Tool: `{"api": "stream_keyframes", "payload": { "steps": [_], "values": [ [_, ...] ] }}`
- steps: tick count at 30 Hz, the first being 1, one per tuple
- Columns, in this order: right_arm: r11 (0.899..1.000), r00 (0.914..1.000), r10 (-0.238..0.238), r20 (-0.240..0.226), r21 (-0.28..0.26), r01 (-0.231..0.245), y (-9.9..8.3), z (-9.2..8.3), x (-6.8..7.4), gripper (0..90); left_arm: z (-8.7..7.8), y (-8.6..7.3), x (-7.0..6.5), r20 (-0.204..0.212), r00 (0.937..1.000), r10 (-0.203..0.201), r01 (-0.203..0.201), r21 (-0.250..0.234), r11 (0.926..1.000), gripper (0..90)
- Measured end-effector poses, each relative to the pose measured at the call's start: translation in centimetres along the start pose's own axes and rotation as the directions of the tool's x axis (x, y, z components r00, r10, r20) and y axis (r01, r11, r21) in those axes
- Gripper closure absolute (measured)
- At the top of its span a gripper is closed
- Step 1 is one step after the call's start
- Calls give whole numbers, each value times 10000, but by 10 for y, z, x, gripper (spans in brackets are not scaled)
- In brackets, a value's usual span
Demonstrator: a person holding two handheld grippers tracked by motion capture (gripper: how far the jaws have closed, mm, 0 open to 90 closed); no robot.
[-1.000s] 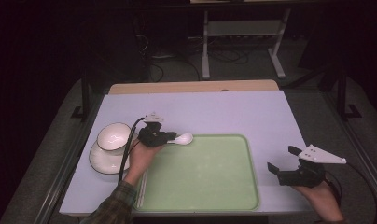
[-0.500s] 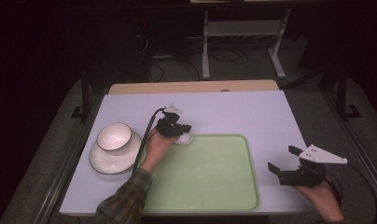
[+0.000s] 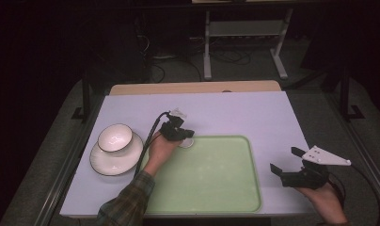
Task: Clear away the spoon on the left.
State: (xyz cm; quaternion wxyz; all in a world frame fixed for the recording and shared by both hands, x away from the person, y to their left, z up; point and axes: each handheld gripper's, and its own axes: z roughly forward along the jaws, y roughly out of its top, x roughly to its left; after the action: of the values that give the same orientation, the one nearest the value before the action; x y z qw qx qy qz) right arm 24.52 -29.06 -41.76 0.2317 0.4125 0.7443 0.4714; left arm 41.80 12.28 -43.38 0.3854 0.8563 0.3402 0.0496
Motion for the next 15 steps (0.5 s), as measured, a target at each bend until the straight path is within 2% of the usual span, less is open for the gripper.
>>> {"api": "stream_keyframes", "payload": {
  "steps": [5, 15],
  "values": [
    [10000, 10000, -21, 5, 17, 21, 0, 0, 1, 0, -3, -8, -5, 186, 9997, 163, -169, 313, 9994, 900],
    [10000, 10000, -40, 8, 22, 40, 0, 1, 2, 0, -15, -25, -15, 535, 9982, 263, -285, 408, 9988, 899]
  ]
}}
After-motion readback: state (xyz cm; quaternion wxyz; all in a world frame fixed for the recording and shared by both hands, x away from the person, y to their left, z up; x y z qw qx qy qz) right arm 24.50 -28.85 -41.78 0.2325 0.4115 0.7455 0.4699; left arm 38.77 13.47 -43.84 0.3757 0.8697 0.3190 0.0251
